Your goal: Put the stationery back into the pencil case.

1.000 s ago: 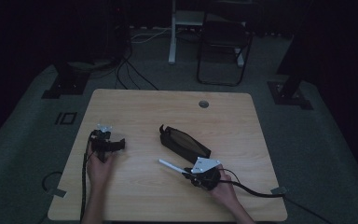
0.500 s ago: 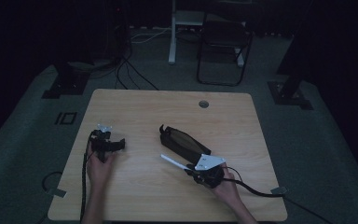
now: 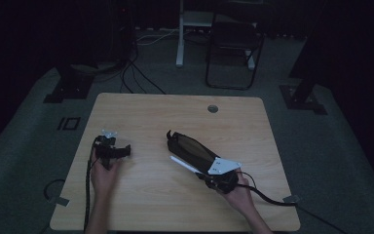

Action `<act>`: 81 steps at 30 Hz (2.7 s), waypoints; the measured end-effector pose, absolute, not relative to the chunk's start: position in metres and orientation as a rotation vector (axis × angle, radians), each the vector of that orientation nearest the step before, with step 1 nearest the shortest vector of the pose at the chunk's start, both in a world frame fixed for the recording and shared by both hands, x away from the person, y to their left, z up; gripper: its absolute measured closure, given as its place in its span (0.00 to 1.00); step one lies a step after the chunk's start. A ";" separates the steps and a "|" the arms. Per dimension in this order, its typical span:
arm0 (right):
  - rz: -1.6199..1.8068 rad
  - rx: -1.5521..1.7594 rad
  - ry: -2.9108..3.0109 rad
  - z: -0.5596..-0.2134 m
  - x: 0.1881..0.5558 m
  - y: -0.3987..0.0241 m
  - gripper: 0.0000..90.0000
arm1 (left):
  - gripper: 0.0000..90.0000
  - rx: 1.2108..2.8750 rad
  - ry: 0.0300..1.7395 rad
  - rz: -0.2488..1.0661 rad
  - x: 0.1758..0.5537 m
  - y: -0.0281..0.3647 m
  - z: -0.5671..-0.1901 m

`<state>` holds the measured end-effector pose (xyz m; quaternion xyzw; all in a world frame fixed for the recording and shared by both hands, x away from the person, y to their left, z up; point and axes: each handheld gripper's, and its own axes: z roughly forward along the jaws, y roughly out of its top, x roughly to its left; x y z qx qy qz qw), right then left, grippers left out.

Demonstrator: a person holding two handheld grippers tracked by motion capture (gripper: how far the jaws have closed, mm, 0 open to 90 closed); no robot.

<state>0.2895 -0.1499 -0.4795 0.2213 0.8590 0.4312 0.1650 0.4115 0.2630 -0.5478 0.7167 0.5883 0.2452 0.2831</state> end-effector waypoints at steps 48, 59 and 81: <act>1.262 0.694 2.326 -0.442 0.304 -0.171 0.87 | 0.07 1.919 1.575 0.656 0.411 0.263 -0.548; 1.267 0.707 2.315 -0.441 0.310 -0.171 0.87 | 0.07 1.919 1.575 0.656 0.411 0.263 -0.548; 1.278 0.733 2.280 -0.438 0.321 -0.175 0.87 | 0.07 1.919 1.575 0.656 0.411 0.263 -0.548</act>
